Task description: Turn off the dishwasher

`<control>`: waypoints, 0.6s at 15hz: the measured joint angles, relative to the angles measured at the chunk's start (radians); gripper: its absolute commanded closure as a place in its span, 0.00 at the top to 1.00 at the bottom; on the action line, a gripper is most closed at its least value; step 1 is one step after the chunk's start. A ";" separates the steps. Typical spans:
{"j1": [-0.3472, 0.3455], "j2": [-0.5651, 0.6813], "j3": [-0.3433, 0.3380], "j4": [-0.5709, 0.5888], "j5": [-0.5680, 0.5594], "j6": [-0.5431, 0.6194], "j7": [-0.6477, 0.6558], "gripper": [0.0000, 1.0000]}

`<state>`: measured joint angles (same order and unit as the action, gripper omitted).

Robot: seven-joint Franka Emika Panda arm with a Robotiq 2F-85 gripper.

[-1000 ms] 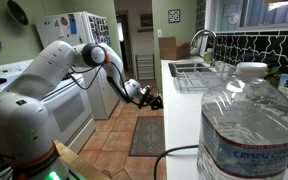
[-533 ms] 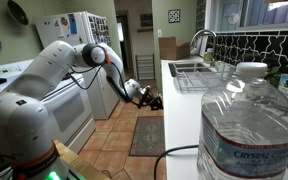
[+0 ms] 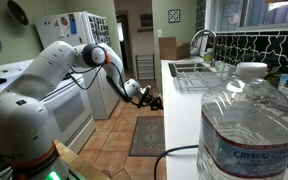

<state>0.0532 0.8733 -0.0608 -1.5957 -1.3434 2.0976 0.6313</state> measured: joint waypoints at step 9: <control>-0.003 0.029 -0.002 0.044 0.005 -0.005 0.000 0.00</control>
<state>0.0497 0.9020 -0.0627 -1.5513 -1.3382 2.0922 0.6317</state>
